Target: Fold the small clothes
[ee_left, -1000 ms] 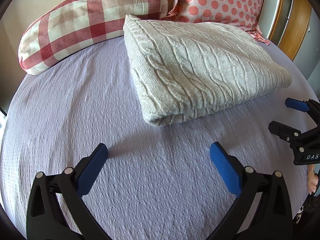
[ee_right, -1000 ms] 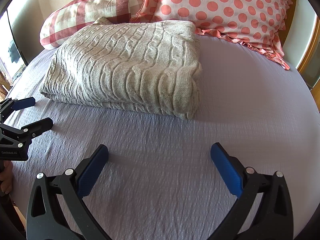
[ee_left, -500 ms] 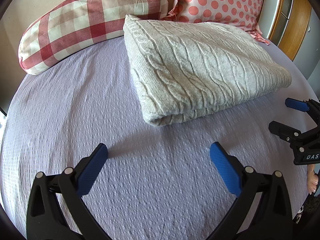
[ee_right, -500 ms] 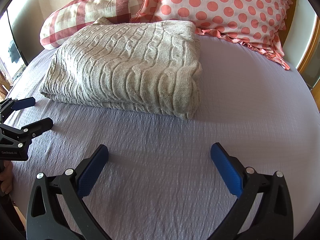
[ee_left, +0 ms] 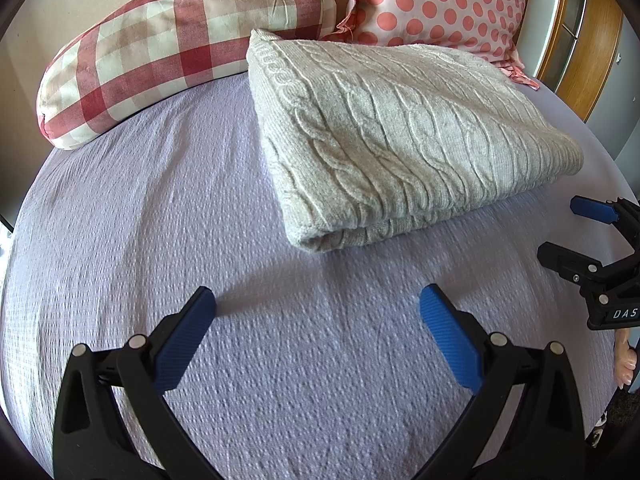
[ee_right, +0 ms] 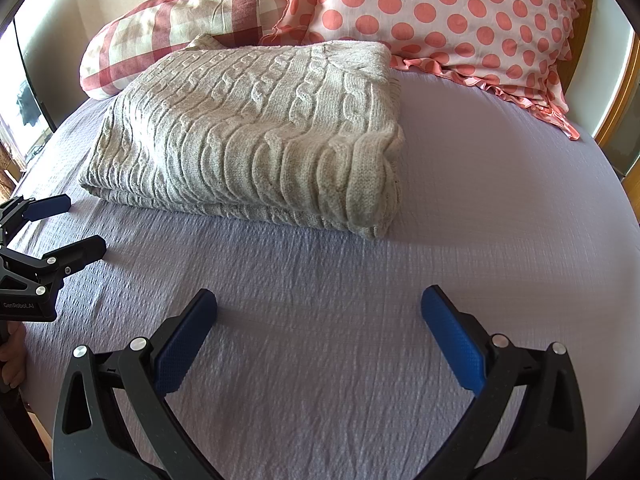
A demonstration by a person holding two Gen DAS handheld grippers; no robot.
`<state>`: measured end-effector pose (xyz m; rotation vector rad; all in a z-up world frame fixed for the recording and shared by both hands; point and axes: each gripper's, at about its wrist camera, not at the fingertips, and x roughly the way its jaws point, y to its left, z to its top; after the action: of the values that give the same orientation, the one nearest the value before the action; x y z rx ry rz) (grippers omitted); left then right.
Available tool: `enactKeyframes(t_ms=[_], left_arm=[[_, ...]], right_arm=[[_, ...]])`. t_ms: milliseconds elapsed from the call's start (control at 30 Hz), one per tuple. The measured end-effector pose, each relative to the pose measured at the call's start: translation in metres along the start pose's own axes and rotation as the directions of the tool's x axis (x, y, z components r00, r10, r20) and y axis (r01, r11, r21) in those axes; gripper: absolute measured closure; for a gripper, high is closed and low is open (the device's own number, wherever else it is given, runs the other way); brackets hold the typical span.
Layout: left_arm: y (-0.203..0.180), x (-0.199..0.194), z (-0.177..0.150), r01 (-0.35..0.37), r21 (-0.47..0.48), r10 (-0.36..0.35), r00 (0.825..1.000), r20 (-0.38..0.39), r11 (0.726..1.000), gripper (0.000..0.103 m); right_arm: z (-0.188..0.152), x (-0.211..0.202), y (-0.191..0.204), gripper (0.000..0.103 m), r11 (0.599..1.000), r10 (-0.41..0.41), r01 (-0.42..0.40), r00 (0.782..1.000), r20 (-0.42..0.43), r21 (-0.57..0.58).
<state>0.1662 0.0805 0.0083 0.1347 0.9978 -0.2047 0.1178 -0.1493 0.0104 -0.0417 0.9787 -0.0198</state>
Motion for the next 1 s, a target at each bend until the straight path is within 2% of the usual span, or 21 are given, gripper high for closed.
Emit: enactKeyframes(t_ms=[700,1000], left_arm=[[-0.0002,0.0004,-0.0010,0.000,0.000,0.000,1.000,0.000,1.000,0.002],[0.0010,0.0029,0.0037,0.005,0.004,-0.004,0.999,-0.034,1.000,0.002]], right_arm=[[0.0003,0.0003,0.0003,0.001,1.000,0.000,0.000,1.000,0.000,0.001],[0.0002,0.0000,0.0001,0.001,1.000,-0.001,0.001,1.000,0.000,0.001]])
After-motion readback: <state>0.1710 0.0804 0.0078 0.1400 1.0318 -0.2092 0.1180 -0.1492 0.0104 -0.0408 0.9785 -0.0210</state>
